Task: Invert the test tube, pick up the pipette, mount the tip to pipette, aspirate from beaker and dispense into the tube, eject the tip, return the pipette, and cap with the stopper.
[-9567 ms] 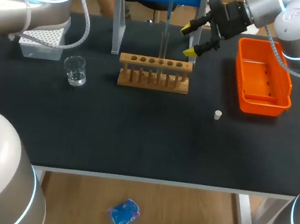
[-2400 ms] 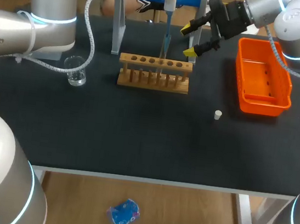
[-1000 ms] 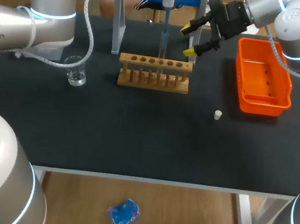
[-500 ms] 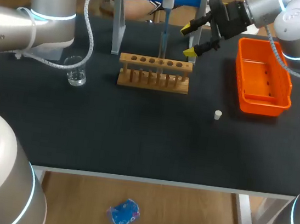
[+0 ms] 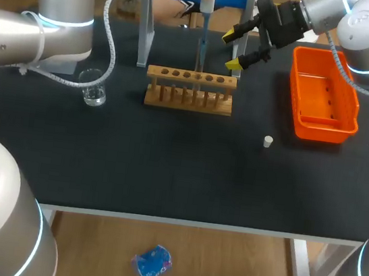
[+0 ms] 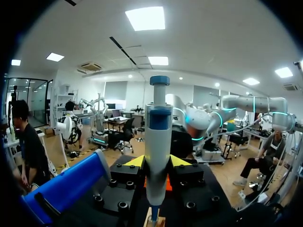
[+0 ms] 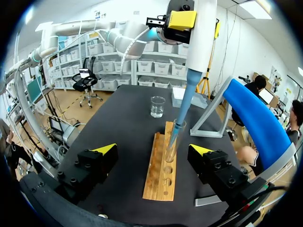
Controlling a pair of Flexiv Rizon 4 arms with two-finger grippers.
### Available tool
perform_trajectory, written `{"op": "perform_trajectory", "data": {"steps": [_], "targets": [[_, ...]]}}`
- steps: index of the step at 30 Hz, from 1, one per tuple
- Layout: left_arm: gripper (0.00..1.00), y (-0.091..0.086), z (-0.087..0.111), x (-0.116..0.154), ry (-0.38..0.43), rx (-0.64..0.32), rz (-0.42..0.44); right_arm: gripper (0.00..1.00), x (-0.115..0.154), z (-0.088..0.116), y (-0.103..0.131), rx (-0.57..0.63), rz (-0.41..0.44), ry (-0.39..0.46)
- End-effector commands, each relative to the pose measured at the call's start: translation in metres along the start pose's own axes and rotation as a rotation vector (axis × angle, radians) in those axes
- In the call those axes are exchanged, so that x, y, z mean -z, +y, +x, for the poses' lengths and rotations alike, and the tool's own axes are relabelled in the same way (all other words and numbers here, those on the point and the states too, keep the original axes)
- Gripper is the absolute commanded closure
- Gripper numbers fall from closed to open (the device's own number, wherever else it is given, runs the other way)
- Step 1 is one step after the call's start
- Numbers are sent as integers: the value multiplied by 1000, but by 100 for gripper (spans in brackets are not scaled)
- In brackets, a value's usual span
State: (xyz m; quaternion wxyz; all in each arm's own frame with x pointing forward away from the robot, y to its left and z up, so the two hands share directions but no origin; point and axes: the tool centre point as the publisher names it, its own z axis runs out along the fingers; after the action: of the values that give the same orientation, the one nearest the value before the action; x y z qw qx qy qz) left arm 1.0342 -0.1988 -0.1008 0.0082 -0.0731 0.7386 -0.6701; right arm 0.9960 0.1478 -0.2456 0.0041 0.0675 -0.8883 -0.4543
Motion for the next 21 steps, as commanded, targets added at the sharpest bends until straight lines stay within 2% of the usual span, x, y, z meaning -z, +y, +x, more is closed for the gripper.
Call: {"op": "perform_trajectory", "data": {"steps": [1,21], "targets": [[100,0,0,0,2,-1,-1,0,1,0,0,1,2,2],[100,-3,1,-1,-2,-7,-21,0,1,0,0,1,2,2]]}}
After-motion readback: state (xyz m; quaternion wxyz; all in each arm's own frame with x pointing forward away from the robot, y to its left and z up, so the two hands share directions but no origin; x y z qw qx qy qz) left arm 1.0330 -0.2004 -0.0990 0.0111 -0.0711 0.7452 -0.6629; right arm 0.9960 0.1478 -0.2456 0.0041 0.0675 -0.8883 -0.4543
